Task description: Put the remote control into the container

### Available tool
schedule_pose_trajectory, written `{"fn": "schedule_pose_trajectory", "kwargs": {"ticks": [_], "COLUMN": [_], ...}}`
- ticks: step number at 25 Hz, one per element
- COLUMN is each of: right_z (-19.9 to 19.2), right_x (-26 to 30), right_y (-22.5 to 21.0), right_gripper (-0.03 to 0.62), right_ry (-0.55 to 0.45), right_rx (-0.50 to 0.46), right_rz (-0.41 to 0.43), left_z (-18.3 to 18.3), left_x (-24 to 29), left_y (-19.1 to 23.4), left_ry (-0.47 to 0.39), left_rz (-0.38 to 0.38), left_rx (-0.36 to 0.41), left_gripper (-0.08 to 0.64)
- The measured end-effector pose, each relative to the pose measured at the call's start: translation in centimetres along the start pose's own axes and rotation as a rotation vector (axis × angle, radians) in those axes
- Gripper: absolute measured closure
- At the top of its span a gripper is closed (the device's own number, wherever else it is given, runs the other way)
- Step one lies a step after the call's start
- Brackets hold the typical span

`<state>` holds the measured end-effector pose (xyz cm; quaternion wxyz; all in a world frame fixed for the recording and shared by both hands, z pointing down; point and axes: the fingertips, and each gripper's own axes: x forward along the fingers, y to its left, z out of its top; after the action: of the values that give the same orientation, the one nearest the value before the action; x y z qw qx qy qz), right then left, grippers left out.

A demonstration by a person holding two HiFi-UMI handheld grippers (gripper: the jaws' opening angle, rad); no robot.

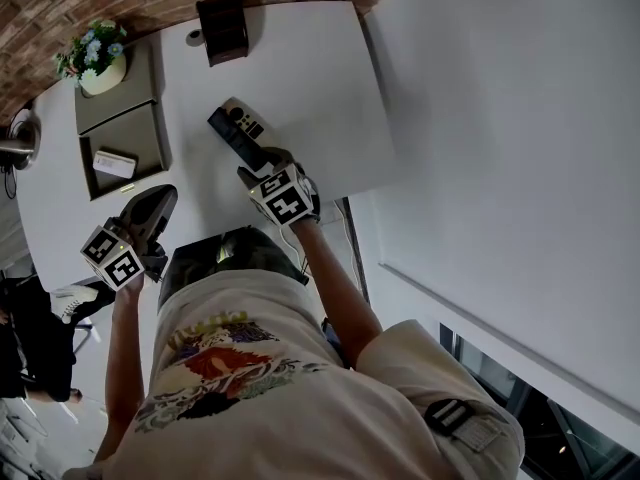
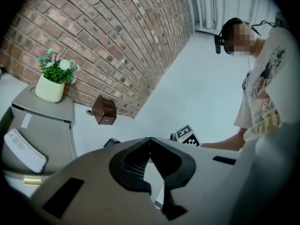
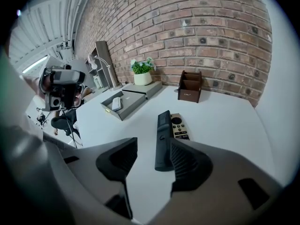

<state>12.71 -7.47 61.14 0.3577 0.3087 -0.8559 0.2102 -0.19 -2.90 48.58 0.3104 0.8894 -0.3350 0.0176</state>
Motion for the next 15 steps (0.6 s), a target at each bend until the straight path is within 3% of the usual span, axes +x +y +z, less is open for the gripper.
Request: {"fn": "schedule_pose_trajectory", "kwargs": {"ticks": [15], "right_z": [-1.7], "right_x": [2.8], "right_y": [-1.8], "right_gripper": [0.374], "right_ry": [0.085], "right_rx": [0.007], "right_rz": [0.001], "left_z": [-0.3], "left_x": [0.4], "left_y": [2.0], "left_ry": [-0.003], "left_rz": [0.026], "left_rx": [-0.057], "left_gripper": [0.555]}}
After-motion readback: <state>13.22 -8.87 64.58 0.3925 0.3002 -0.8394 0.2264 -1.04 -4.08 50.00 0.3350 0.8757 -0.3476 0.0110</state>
